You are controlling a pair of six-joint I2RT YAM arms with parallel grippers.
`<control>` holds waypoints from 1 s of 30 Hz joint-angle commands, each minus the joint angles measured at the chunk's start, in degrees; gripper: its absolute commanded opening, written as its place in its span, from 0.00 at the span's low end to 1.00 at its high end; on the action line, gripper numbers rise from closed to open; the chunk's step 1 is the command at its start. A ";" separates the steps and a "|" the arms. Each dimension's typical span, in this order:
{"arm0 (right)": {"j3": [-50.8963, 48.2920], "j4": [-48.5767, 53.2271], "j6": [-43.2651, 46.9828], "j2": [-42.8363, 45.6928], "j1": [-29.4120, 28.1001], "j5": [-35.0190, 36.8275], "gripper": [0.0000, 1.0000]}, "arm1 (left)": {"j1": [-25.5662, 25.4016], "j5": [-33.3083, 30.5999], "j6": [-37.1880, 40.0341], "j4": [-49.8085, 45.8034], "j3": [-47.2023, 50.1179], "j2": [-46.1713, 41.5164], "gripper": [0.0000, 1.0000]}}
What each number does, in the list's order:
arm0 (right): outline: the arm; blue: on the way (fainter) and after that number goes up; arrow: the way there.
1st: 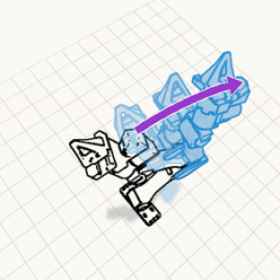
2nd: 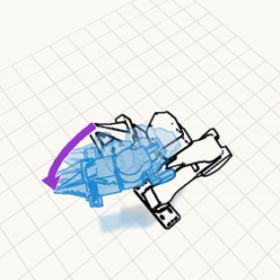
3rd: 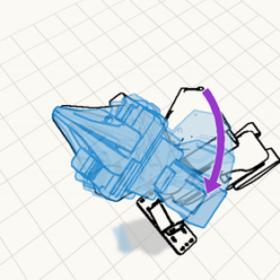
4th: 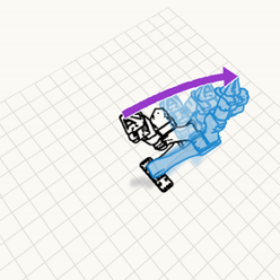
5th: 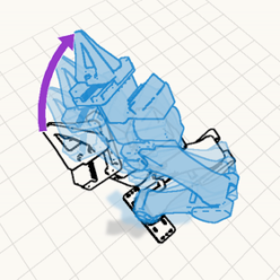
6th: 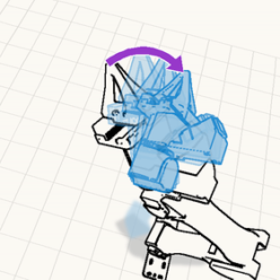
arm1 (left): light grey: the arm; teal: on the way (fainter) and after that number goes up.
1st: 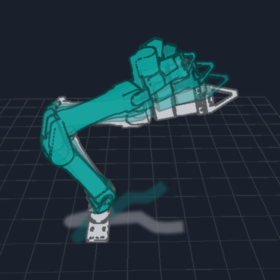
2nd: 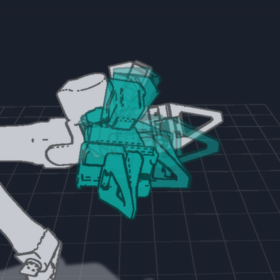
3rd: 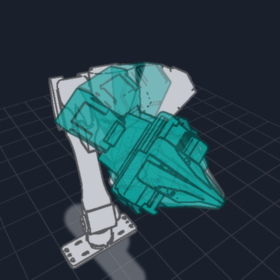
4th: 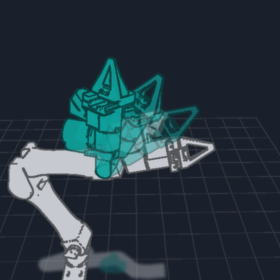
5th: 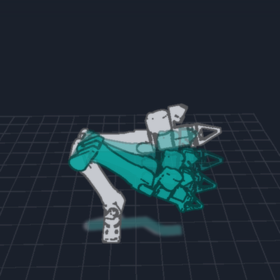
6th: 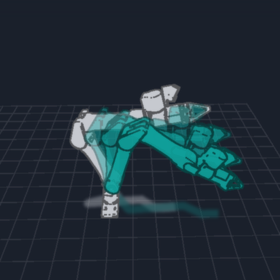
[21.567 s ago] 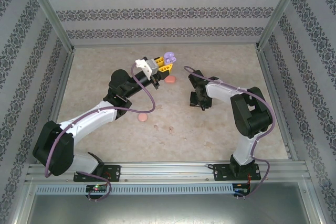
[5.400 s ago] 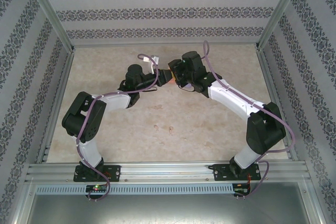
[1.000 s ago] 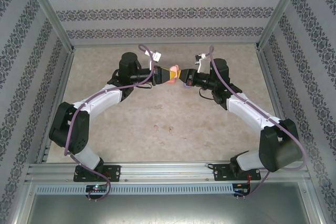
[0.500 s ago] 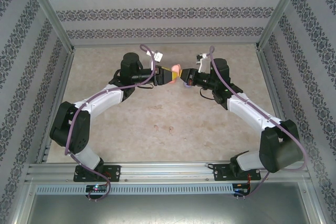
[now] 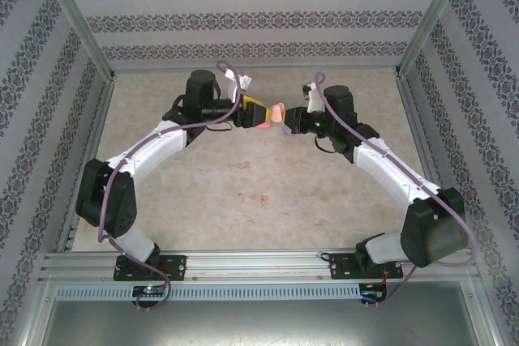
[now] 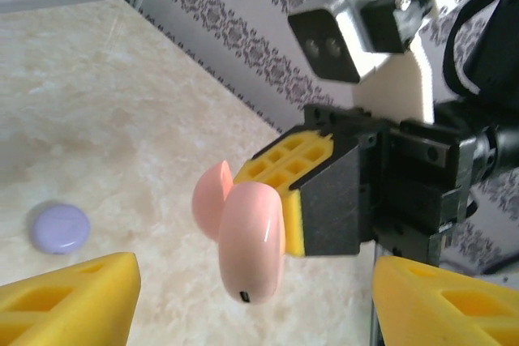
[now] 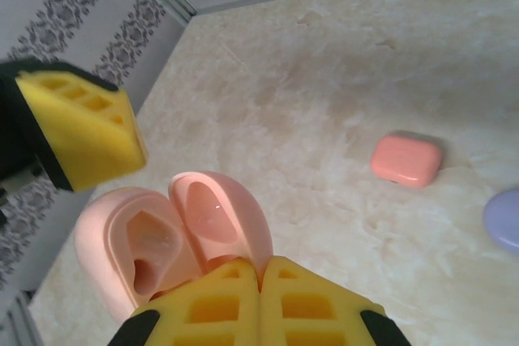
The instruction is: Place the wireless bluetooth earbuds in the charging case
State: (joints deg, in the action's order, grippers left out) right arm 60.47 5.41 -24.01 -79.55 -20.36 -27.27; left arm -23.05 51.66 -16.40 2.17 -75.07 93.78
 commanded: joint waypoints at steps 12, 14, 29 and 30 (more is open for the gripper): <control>13.54 20.40 23.94 -5.91 -1.27 4.50 0.00 | 1.40 5.25 33.02 -48.57 -24.71 10.08 0.78; 14.68 21.62 24.90 -6.74 -1.65 4.67 0.00 | 1.35 5.09 34.65 -51.11 -26.33 11.34 0.77; 19.31 25.60 27.57 -10.07 -7.31 6.45 0.00 | 1.42 6.08 38.54 -57.18 -30.92 16.24 0.71; 19.42 25.62 27.63 -10.11 -7.55 6.67 0.00 | 1.38 6.26 38.61 -57.32 -30.99 16.36 0.71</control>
State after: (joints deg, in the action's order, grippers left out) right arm 77.91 29.74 2.04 -89.01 -27.07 -21.98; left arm -22.02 56.45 19.73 -51.96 -104.38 109.12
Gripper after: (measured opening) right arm 0.064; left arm 0.711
